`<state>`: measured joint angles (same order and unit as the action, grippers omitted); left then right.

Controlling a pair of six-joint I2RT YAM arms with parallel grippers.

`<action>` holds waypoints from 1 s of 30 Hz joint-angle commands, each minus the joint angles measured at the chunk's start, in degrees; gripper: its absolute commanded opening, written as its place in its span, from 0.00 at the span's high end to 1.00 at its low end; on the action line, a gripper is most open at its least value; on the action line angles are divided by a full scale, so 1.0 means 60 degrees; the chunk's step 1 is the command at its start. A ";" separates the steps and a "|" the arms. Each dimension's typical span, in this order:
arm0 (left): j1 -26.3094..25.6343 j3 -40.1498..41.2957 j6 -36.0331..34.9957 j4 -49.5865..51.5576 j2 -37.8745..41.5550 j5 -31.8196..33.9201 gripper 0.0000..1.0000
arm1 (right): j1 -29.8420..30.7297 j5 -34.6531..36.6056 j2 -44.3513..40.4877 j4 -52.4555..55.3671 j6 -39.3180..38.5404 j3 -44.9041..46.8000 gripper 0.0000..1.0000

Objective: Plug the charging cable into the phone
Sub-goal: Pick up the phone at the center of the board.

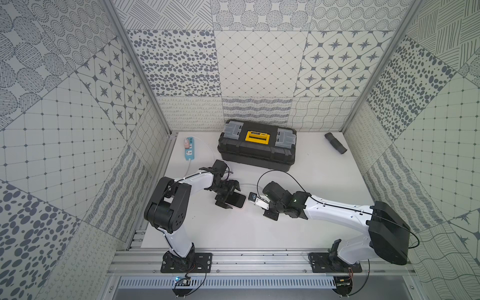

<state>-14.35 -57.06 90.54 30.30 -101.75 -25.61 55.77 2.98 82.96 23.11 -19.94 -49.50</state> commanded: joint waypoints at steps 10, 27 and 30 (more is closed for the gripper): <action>-0.0055 -0.1257 0.0035 0.1544 -0.0817 0.1803 0.03 | -0.0158 -0.0233 0.0291 -0.0483 -0.0044 0.0027 1.00; 0.0004 -0.1089 -0.0847 0.2560 -0.0695 0.3003 0.03 | -0.0213 0.0014 0.0681 -0.0923 -0.0138 -0.0176 1.00; 0.0005 -0.1029 -0.0861 0.2272 -0.1000 0.2890 0.03 | -0.0218 0.0034 0.0672 -0.0923 -0.0154 -0.0214 1.00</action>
<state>-14.37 -64.34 88.51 41.30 -106.00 -15.05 54.63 2.76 86.39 19.42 -20.34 -49.52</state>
